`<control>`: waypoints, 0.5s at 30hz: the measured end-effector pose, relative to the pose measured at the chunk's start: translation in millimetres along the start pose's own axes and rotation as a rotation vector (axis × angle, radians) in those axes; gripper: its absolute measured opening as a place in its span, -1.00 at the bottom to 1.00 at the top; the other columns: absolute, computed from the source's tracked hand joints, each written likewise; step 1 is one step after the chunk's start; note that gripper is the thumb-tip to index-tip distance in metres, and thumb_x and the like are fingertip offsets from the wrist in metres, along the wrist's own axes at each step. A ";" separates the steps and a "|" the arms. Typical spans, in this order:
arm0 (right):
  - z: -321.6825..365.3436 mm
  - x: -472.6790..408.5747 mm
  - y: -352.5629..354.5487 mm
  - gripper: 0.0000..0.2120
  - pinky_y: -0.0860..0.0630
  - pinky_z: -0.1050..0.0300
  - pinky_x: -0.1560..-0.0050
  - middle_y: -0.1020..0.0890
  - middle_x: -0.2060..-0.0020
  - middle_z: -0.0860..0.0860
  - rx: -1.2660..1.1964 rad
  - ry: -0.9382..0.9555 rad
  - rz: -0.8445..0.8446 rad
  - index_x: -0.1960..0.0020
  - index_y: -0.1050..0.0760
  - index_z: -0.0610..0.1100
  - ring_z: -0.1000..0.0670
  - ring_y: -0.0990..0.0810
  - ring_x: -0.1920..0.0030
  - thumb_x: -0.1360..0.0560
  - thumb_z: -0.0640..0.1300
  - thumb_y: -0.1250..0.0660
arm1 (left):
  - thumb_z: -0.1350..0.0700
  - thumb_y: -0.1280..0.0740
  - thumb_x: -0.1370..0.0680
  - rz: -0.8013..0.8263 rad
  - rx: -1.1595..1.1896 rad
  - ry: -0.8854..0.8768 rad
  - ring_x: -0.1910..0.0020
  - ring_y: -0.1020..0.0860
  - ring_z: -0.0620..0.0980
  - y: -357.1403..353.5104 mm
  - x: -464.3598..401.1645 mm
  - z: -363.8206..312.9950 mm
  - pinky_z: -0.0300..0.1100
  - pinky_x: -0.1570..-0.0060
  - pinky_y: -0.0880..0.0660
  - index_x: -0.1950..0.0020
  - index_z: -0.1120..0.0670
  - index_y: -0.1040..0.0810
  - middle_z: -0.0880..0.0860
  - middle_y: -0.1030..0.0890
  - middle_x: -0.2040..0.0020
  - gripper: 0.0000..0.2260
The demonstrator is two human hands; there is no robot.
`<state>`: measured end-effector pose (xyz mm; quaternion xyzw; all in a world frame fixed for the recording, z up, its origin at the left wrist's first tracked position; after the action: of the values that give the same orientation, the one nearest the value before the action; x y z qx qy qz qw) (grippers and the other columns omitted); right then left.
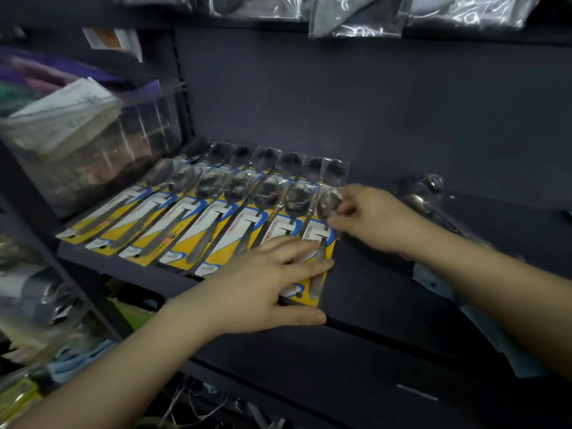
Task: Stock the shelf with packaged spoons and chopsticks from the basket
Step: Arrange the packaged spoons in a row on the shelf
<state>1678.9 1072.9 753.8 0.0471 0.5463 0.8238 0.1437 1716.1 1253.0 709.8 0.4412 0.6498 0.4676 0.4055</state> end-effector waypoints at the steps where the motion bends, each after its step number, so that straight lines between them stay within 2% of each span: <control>1: 3.3 9.4 -4.1 -0.62 -0.47 0.02 -0.14 -0.59 -0.12 -0.15 -0.047 -0.023 0.037 -0.22 -0.43 -0.22 -0.15 -0.55 -0.12 -0.49 -0.03 -0.31 | -0.49 0.01 -0.31 0.000 0.005 0.004 -0.46 -0.10 -0.16 0.1 -1.2 0.3 -0.09 -0.42 -0.21 -0.43 -0.17 -0.20 -0.14 -0.20 -0.48 -0.24; 4: 12.5 24.9 -14.0 -0.58 -0.39 0.18 -0.07 -0.53 -0.18 -0.12 -0.174 -0.088 0.023 -0.34 -0.32 -0.17 -0.11 -0.50 -0.19 -0.53 -0.07 -0.27 | -0.44 -0.03 -0.31 0.038 0.011 0.035 -0.46 -0.06 -0.18 -0.2 -3.5 2.4 -0.06 -0.40 -0.25 -0.45 -0.17 -0.14 -0.16 -0.14 -0.49 -0.25; 7: 19.6 25.8 -23.7 -0.53 -0.32 0.21 -0.08 -0.47 -0.27 -0.14 -0.249 -0.149 -0.009 -0.43 -0.23 -0.13 -0.10 -0.44 -0.26 -0.55 -0.11 -0.23 | -0.43 -0.03 -0.30 0.026 0.036 0.019 -0.44 -0.11 -0.15 2.3 -3.7 3.7 -0.05 -0.38 -0.27 -0.44 -0.15 -0.18 -0.14 -0.17 -0.47 -0.25; 9: 17.8 24.7 -25.1 -0.58 -0.32 0.22 -0.09 -0.48 -0.26 -0.15 -0.173 -0.137 -0.031 -0.38 -0.31 -0.16 -0.11 -0.44 -0.26 -0.54 -0.12 -0.24 | -0.43 -0.03 -0.30 0.014 0.043 0.001 -0.43 -0.14 -0.12 3.8 -3.7 4.3 -0.07 -0.38 -0.27 -0.43 -0.12 -0.21 -0.12 -0.20 -0.46 -0.24; 11: 6.9 29.1 -15.2 -0.60 -0.32 0.16 -0.21 -0.51 -0.23 -0.17 0.008 -0.111 -0.165 -0.29 -0.42 -0.20 -0.14 -0.44 -0.28 -0.51 -0.04 -0.28 | -0.49 -0.01 -0.28 0.010 0.030 -0.034 -0.43 -0.13 -0.12 5.3 -3.8 4.5 -0.11 -0.40 -0.23 -0.43 -0.11 -0.22 -0.11 -0.22 -0.46 -0.19; 13: -18.0 36.3 -1.5 -0.35 -0.21 0.00 -0.41 -0.38 -0.36 -0.19 0.261 -0.225 -0.255 -0.35 -0.34 -0.19 -0.19 -0.28 -0.41 -0.41 0.19 -0.32 | -0.49 0.04 -0.29 -0.022 0.032 -0.078 -0.45 -0.10 -0.13 8.7 -3.9 3.4 -0.20 -0.42 -0.14 -0.44 -0.09 -0.22 -0.11 -0.22 -0.46 -0.19; 15: -45.6 48.2 9.6 0.01 0.03 -0.15 -0.48 -0.12 -0.50 -0.17 0.365 -0.473 -0.153 -0.49 -0.10 -0.16 -0.22 -0.01 -0.52 -0.26 0.40 -0.33 | -0.44 -0.02 -0.33 -0.080 0.080 -0.110 -0.45 -0.08 -0.17 13.8 -4.5 0.1 -0.34 -0.38 -0.05 -0.43 -0.09 -0.23 -0.13 -0.22 -0.46 -0.25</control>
<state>1620.4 1042.9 740.6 0.2212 0.6387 0.6649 0.3178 1720.2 1251.1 723.6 0.4559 0.6619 0.3997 0.4408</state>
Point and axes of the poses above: each hand's wrist, its own x-axis away from the middle knuckle, its own y-axis out of the back of the hand, z = x × y, the point moved 2 cm from there along -x, towards the middle knuckle
